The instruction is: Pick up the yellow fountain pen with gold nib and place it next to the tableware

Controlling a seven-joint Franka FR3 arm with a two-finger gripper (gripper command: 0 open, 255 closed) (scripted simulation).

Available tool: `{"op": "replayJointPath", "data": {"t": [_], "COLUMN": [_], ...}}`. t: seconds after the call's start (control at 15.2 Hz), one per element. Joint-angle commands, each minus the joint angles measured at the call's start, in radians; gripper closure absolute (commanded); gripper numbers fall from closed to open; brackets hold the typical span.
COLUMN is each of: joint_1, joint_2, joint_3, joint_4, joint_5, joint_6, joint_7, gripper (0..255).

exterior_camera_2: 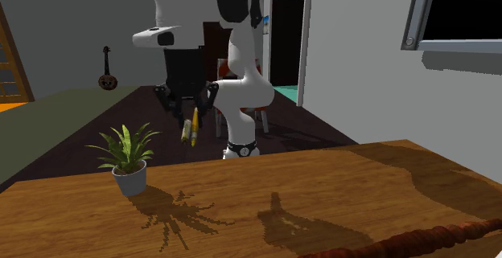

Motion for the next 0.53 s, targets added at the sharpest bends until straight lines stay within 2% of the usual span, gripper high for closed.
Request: {"op": "replayJointPath", "data": {"t": [0.0,0.2,0.46], "joint_1": [0.001,0.003,0.044], "joint_2": [-0.004,-0.004,0.0], "joint_3": [0.004,0.008,0.09], "joint_4": [0.025,0.064,0.058], "joint_5": [0.003,0.006,0.058], "joint_6": [-0.03,-0.069,-0.065], "joint_7": [-0.001,-0.002,0.095], "gripper": [255,255,255]}}
